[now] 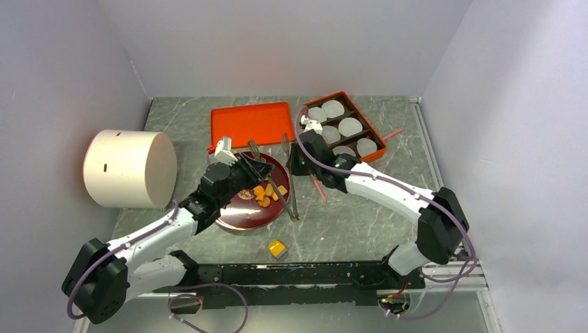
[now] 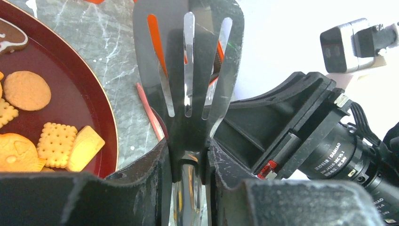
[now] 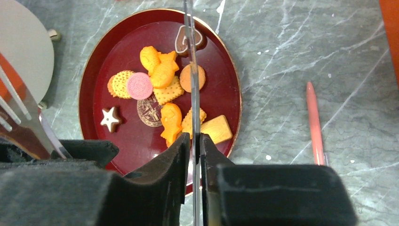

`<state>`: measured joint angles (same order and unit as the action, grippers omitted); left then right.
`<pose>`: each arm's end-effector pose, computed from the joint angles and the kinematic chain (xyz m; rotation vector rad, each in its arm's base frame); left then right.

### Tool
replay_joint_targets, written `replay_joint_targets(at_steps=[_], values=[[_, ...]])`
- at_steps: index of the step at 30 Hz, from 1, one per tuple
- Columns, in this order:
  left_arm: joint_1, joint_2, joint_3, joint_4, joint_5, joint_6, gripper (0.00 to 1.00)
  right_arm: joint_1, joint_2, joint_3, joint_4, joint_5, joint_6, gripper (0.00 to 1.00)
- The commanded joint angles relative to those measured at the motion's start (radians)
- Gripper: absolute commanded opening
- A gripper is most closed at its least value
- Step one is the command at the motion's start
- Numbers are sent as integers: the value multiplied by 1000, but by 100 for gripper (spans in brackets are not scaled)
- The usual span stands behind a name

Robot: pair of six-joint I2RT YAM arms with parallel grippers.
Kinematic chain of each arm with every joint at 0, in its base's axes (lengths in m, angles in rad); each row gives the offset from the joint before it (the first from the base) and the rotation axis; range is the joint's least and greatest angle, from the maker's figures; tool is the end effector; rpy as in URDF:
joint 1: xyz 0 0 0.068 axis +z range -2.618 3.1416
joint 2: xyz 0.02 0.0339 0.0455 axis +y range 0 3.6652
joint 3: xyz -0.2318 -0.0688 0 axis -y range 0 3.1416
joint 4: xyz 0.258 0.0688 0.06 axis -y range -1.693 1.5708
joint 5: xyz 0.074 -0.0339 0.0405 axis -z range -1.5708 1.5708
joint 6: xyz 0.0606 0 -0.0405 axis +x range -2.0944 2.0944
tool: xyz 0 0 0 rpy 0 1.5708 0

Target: Pack the cookies

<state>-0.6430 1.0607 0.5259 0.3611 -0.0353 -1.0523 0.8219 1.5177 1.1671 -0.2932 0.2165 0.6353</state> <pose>0.2349 -0.1733 0.2127 -0.4149 1.8600 -1.1775 0.2663 0.2674 0.2328 -0.0881 2.2554 0.5673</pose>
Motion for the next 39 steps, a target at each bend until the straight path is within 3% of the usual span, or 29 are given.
replay_joint_targets(at_steps=[1,10,16,22,39], values=[[-2,-35,6,43,-15,-48,16,4,-78,-32,96,-43,-15,24],[-2,-47,26,-11,-34,-62,17,6,-179,-92,123,-99,-68,62],[0,-48,29,-27,-29,-68,17,27,-232,-143,106,-153,-110,81],[3,-53,44,-73,-30,-94,16,111,-269,-205,109,-103,-149,99],[23,-79,19,-83,26,-256,15,198,-202,-255,262,-6,-155,99]])
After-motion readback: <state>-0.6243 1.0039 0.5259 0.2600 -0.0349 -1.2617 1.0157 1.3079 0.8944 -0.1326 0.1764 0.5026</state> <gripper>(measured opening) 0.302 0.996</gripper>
